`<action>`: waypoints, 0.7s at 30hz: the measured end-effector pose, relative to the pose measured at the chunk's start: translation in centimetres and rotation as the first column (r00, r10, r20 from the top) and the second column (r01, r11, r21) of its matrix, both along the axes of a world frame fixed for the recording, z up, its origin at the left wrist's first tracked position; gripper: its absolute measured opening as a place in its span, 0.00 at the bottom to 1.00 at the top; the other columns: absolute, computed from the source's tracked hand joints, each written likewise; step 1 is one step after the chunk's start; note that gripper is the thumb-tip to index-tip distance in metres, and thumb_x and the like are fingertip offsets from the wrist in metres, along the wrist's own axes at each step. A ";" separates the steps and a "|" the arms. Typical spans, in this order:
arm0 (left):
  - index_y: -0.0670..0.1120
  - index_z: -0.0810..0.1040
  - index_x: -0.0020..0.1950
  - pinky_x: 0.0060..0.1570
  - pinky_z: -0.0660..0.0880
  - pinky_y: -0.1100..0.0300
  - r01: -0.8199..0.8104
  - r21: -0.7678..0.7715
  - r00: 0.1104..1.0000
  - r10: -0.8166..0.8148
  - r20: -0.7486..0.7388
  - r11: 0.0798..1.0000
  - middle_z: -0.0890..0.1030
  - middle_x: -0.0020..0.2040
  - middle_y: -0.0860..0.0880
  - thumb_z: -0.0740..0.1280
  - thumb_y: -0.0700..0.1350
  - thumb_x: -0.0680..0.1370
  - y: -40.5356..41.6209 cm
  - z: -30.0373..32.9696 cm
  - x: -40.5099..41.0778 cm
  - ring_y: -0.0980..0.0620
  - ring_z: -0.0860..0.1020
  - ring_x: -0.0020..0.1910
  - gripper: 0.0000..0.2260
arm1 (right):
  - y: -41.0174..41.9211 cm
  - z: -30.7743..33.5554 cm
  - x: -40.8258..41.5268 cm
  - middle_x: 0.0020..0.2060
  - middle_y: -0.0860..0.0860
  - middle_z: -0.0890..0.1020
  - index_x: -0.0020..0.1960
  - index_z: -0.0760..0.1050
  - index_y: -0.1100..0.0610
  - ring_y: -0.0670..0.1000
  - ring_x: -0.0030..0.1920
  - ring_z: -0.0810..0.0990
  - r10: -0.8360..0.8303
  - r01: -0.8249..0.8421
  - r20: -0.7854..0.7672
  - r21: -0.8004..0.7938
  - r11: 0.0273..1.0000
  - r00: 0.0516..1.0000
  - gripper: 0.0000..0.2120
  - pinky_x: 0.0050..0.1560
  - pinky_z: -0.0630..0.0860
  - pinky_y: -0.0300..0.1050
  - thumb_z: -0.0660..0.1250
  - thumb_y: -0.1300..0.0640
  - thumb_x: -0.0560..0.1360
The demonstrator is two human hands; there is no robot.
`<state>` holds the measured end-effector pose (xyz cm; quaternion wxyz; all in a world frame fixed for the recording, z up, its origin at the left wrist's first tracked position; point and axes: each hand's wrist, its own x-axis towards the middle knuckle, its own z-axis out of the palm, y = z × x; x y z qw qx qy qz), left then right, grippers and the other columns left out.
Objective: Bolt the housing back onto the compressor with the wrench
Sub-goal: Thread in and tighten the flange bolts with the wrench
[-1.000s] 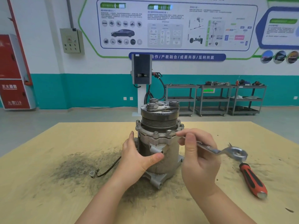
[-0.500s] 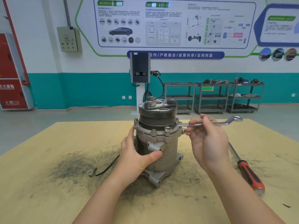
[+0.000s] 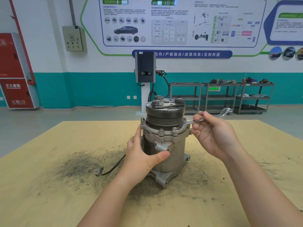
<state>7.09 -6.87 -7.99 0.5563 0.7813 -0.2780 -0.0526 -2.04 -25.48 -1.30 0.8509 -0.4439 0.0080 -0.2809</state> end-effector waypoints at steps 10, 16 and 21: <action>0.66 0.43 0.78 0.74 0.61 0.45 -0.023 -0.011 1.000 0.023 0.002 1.000 0.55 0.77 0.55 0.72 0.73 0.51 -0.1 0.0 0.2 0.50 0.58 0.76 0.62 | 4.9 -3.0 -0.5 0.33 0.51 0.81 0.47 0.67 0.53 0.51 0.28 0.77 -0.542 0.604 0.344 -0.102 0.790 0.767 0.07 0.33 0.76 0.42 0.54 0.58 0.83; 0.64 0.44 0.79 0.74 0.61 0.41 -0.019 -0.029 1.000 0.019 0.015 0.999 0.55 0.78 0.53 0.76 0.70 0.55 -0.1 -0.1 0.0 0.49 0.58 0.77 0.61 | 7.2 -4.3 -0.8 0.41 0.57 0.79 0.49 0.74 0.41 0.52 0.35 0.79 -0.557 0.840 0.639 -0.309 0.446 0.531 0.12 0.39 0.76 0.45 0.57 0.56 0.81; 0.64 0.44 0.79 0.74 0.62 0.41 -0.020 -0.045 0.999 0.022 0.032 0.999 0.57 0.77 0.52 0.73 0.74 0.51 -0.1 -0.1 -0.2 0.50 0.60 0.77 0.63 | 8.2 -5.0 -0.7 0.45 0.43 0.78 0.51 0.74 0.53 0.45 0.44 0.79 -0.477 0.819 0.666 -0.445 0.364 0.574 0.11 0.47 0.74 0.37 0.56 0.49 0.82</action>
